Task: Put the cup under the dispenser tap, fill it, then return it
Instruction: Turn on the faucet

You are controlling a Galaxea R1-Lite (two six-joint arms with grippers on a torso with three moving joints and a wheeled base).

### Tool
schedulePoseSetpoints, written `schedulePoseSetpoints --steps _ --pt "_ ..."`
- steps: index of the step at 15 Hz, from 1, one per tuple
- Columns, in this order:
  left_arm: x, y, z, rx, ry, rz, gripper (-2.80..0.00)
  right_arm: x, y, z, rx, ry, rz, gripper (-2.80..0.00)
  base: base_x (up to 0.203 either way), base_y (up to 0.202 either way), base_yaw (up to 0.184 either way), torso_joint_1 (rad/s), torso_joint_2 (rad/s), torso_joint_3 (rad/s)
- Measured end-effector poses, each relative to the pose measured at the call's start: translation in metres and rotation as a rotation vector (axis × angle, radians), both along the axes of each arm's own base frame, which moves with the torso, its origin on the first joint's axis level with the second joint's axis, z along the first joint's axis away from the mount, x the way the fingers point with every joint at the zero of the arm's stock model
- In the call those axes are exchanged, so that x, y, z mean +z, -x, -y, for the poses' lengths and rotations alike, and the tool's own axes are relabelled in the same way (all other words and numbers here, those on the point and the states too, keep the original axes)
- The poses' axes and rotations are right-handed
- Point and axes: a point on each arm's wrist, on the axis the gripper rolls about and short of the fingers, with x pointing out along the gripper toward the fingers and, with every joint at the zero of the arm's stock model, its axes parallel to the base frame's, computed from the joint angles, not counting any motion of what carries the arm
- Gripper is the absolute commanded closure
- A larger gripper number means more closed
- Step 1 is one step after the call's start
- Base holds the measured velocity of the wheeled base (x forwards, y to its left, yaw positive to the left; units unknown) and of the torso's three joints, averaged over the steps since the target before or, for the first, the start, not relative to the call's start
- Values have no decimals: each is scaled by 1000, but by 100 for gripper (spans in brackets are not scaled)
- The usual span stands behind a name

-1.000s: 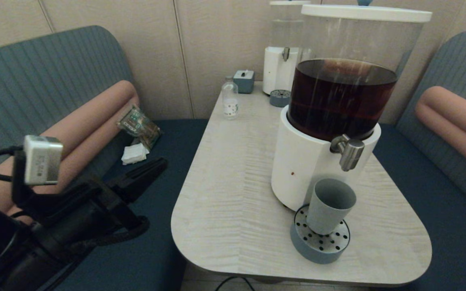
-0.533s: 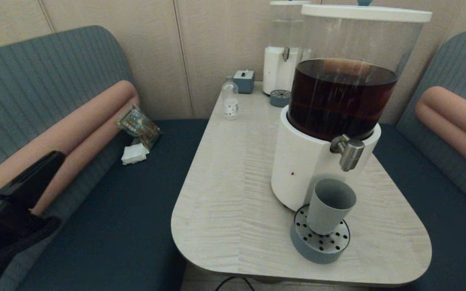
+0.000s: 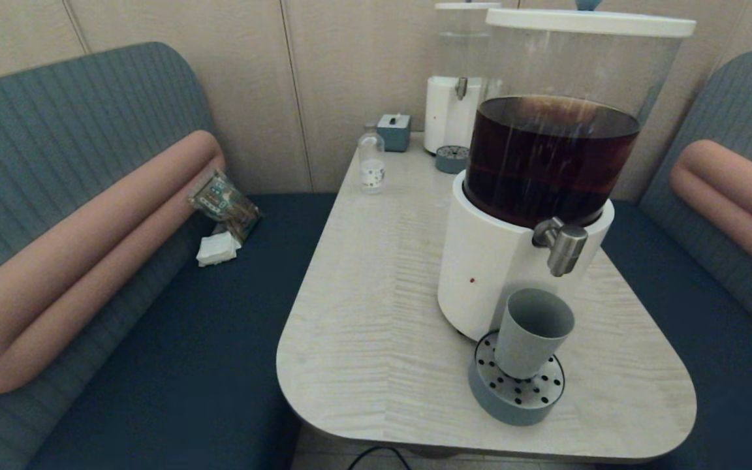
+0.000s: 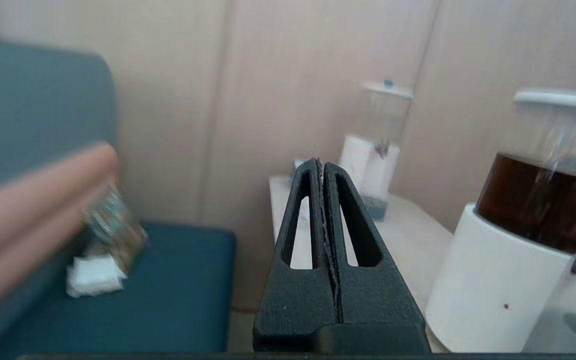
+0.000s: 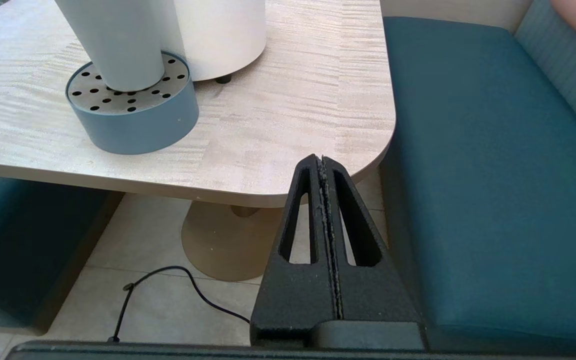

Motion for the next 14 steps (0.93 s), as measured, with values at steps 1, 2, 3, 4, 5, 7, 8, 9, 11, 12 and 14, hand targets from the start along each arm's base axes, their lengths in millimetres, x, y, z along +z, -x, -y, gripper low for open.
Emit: schedulePoseSetpoints --steps 1,2,3,4,5,7,8,9,11,12,14 --pt "0 14 -1 16 -7 9 0 0 0 0 0 0 0 0 0 0 0 0 0 0" --pt "-3 27 -2 34 -19 9 0 0 0 0 0 0 0 0 0 0 0 0 0 0" --pt "-7 40 -2 59 -40 8 0 0 0 0 0 0 0 0 0 0 0 0 0 0" --pt "-14 50 -2 86 -70 4 0 0 0 0 0 0 0 0 0 0 0 0 0 0" --pt "-23 57 -2 114 -109 -13 0 0 0 0 0 0 0 0 0 0 0 0 0 0" --pt "-58 56 -2 166 -209 -130 0 0 0 0 0 0 0 0 0 0 0 0 0 0" --pt "-72 53 -2 175 -236 -174 0 0 0 0 0 -1 0 0 0 0 0 0 0 0" --pt "-84 50 -2 183 -252 -228 0 0 0 0 0 -1 0 0 0 0 0 0 0 0" --pt "-106 46 -3 196 -255 -397 0 0 0 0 0 -1 0 0 0 0 0 0 0 0" --pt "-113 45 -3 166 -243 -453 0 0 0 0 0 0 0 0 0 0 0 0 0 0" --pt "-123 45 -2 132 -228 -549 0 0 0 0 0 2 0 0 0 0 0 0 0 0"
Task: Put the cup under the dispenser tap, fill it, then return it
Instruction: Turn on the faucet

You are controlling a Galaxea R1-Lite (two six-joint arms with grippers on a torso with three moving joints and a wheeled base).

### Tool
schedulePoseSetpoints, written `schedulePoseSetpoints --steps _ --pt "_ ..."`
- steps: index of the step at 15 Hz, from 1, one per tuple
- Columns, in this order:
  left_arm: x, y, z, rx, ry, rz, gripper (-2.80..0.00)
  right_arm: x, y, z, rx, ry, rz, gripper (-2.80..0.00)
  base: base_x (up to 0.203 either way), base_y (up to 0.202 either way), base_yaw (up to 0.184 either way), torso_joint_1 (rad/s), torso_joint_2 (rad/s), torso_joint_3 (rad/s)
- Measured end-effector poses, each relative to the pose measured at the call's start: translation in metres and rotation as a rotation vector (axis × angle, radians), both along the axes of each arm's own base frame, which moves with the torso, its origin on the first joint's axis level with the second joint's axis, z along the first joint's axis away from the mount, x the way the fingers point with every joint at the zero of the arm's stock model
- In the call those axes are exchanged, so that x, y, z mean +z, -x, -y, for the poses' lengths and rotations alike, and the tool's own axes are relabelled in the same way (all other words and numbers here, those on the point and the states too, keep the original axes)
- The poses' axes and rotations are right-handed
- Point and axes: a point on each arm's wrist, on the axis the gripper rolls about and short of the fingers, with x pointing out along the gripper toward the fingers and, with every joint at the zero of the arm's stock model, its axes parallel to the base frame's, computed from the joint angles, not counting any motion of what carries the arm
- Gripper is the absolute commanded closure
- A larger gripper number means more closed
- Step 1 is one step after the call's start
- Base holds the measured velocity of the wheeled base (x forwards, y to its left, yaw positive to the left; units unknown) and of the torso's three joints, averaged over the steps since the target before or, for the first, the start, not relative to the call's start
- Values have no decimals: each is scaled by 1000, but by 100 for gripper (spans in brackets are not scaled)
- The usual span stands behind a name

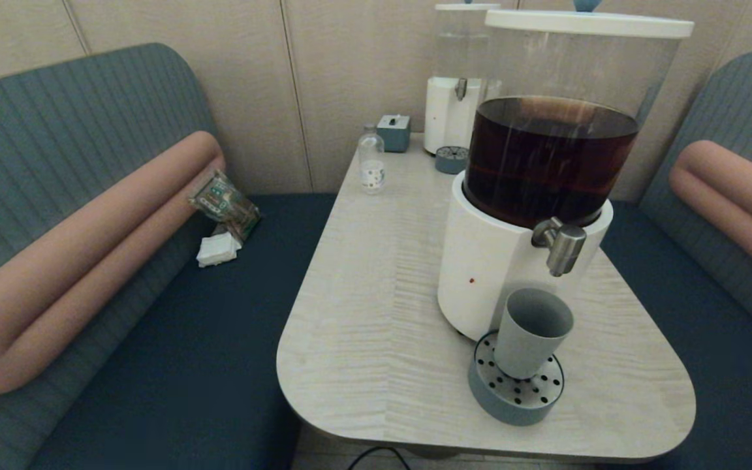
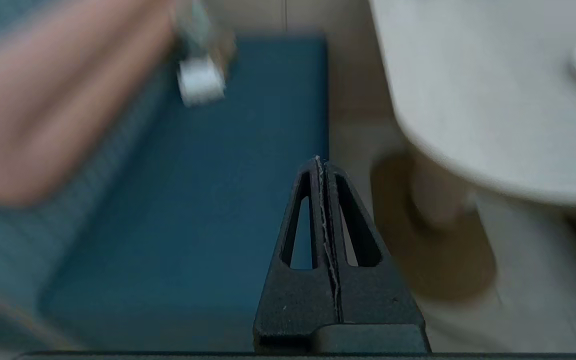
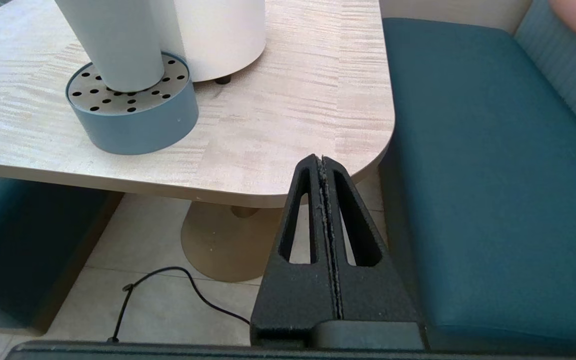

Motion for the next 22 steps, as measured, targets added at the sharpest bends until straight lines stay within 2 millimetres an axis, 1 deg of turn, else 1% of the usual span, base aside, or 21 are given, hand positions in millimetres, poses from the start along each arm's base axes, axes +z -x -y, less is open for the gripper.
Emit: schedulePoseSetpoints --steps 1,5,6,7,9,10,12,13,14,15,17,18,19,21,22 --pt "-3 1 0 -2 4 -35 0 0 0 0 -2 3 0 0 0 0 0 0 0 0" --pt "-2 1 0 -2 4 -37 0 3 1 0 -9 13 15 0 0 0 0 0 0 0" --pt "-1 1 0 -2 4 -37 0 14 4 0 -10 7 48 0 0 0 0 0 0 0" --pt "-1 1 0 -2 4 -37 0 28 9 0 -9 -2 79 0 0 0 0 0 0 0" --pt "-1 1 0 -2 4 -37 0 78 26 0 11 -46 163 0 0 0 0 0 0 0" --pt "-1 1 0 -2 4 -37 0 104 32 0 36 -74 182 0 0 0 0 0 0 0" --pt "-1 1 0 -2 4 -37 0 160 28 -2 105 -132 158 0 0 0 0 0 0 0" --pt "-1 1 0 -1 4 -37 0 184 19 -2 139 -155 121 0 0 0 0 0 0 0" --pt "-2 1 0 -2 3 -37 0 209 4 -3 179 -183 63 0 0 0 0 0 0 0" --pt "-2 1 0 -2 3 -37 0 230 -16 -5 209 -219 -8 0 0 0 0 0 0 0" --pt "-1 1 0 -1 3 -36 0 257 -63 -7 244 -305 -164 0 0 0 0 0 0 0" --pt "-1 1 0 -2 3 -36 0 263 -88 -8 254 -350 -253 0 0 0 0 0 0 0" --pt "-1 1 0 -1 3 -36 0 263 -114 -10 254 -387 -353 0 0 0 0 0 0 0" --pt "-1 1 0 -2 4 -36 0 252 -154 -16 259 -398 -521 0 0 0 0 0 0 0" --pt "-1 1 0 -1 4 -36 0 243 -170 -19 274 -355 -577 0 0 0 0 0 0 0"
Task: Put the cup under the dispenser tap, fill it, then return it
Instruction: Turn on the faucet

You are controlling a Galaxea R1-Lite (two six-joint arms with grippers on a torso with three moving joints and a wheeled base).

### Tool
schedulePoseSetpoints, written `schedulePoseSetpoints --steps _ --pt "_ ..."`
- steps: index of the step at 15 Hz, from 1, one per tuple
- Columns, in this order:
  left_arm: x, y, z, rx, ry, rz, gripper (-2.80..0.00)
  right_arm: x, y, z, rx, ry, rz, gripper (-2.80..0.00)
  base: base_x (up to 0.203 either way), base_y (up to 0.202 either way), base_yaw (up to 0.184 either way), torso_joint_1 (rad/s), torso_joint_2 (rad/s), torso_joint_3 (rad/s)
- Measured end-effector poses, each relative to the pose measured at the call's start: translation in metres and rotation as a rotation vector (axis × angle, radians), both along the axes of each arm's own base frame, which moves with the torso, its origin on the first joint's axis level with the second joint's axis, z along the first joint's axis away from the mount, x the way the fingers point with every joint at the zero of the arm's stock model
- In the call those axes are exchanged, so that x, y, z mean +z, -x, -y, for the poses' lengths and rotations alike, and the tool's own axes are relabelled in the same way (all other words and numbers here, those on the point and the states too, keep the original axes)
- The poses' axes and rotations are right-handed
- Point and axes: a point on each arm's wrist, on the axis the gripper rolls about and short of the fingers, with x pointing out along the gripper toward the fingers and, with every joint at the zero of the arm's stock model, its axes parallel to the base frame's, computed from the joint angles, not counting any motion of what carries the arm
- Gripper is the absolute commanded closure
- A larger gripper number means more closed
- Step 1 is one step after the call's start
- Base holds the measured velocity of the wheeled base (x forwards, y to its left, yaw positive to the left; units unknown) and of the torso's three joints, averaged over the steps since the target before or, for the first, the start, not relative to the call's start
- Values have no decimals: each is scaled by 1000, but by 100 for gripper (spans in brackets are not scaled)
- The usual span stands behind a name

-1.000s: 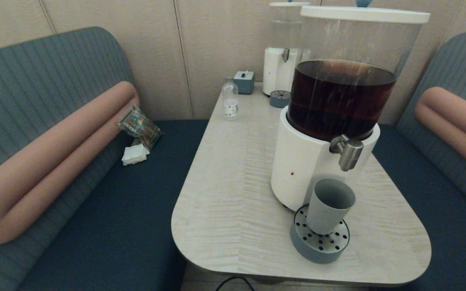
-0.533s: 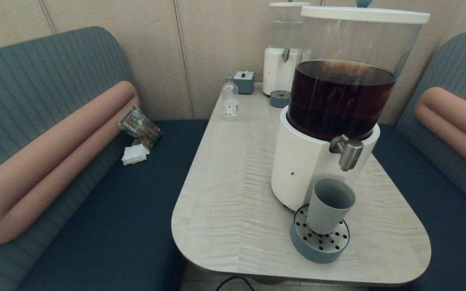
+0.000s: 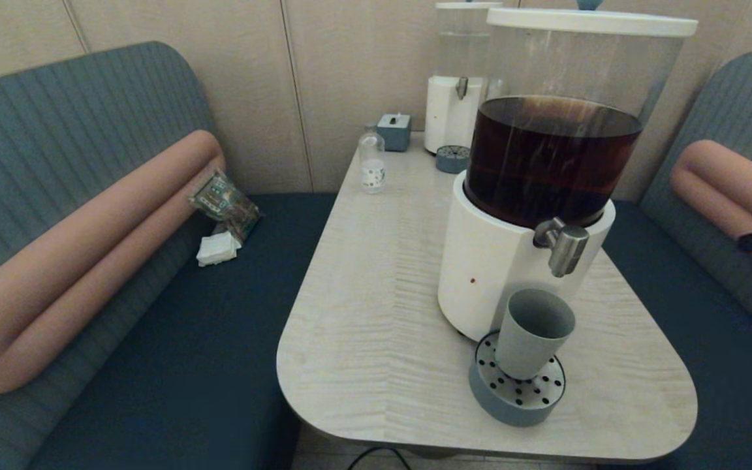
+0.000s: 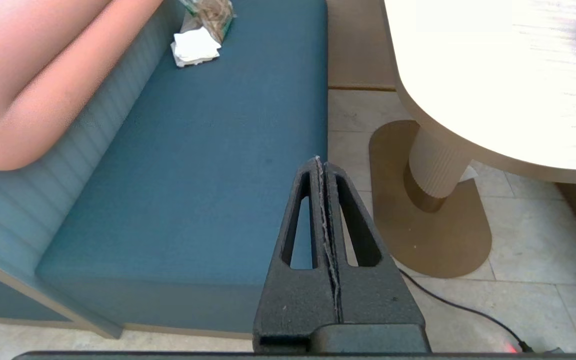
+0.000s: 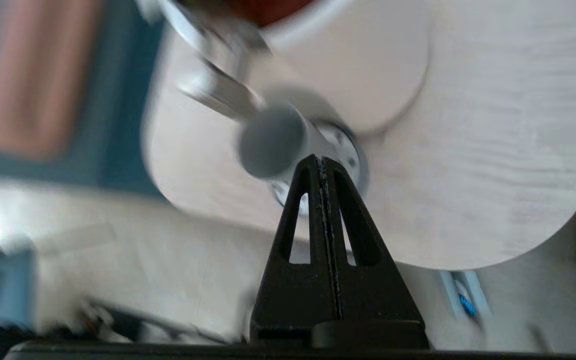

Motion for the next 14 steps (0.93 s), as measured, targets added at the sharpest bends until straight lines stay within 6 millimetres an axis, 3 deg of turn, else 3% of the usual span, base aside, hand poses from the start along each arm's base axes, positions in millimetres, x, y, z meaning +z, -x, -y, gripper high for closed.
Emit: schedulePoseSetpoints --steps 2,4,10,14 --pt "0 0 0 0 0 0 0 -19 -17 -5 100 112 -47 0 0 0 0 0 0 0" --pt "0 0 0 0 -1 0 0 -29 -21 -10 198 201 -43 0 0 0 0 0 0 0" --pt "0 0 0 0 0 0 0 -28 -45 -13 241 277 129 0 0 0 0 0 0 0" --pt "0 0 0 0 1 0 0 -40 -60 -16 316 298 200 0 0 0 0 0 0 0"
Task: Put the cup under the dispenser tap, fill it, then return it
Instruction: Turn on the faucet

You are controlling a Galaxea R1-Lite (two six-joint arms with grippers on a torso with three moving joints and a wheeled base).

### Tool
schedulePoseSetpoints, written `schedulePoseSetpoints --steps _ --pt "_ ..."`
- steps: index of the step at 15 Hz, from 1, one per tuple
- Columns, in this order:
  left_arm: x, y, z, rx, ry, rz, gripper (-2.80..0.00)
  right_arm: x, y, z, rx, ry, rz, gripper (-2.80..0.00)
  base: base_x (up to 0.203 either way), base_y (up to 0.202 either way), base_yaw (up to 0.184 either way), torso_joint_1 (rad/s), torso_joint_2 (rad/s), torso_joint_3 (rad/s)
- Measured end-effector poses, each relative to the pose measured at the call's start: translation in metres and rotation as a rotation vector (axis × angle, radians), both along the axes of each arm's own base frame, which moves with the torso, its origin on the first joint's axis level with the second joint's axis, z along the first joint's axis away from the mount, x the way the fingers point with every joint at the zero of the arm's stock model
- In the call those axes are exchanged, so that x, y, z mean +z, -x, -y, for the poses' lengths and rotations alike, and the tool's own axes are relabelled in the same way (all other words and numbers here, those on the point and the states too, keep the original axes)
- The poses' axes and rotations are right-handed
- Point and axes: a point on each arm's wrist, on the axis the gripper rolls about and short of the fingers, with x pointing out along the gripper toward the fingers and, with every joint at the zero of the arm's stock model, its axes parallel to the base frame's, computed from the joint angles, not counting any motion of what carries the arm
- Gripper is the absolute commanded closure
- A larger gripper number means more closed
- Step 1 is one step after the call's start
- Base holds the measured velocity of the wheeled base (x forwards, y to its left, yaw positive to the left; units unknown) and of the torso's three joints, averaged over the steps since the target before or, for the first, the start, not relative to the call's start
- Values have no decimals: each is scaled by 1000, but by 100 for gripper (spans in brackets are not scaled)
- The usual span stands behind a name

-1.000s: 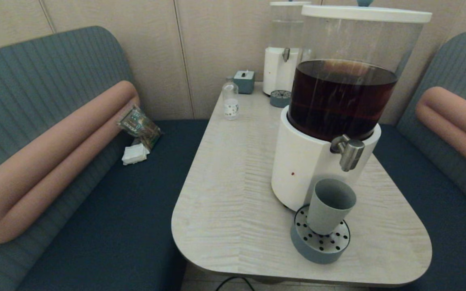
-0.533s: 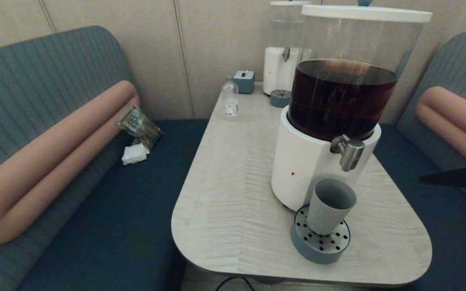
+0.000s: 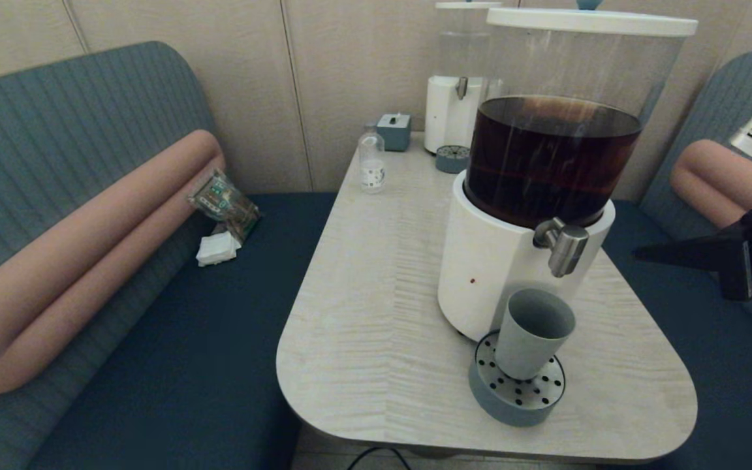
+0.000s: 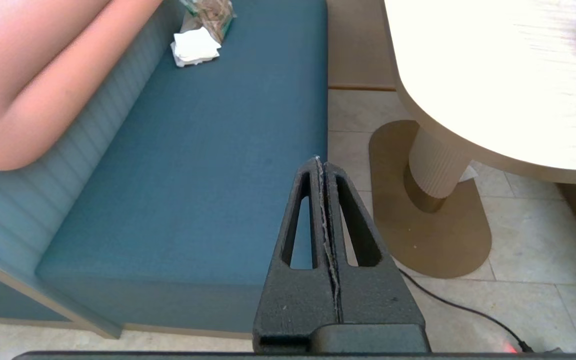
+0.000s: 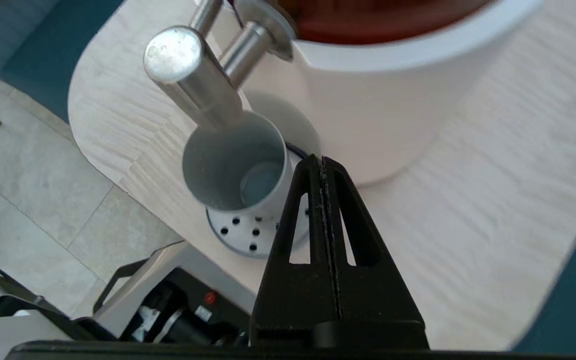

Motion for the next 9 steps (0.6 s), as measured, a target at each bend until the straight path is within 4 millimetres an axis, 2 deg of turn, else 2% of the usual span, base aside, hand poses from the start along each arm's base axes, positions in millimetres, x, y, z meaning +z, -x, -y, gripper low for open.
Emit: schedulePoseSetpoints --steps 2,9 --pt "0 0 0 0 0 0 0 -4 -5 -2 23 -9 -4 0 0 0 0 0 0 0" --pt "0 0 0 0 0 0 0 1 -19 -12 68 -69 66 0 0 0 0 0 0 0"
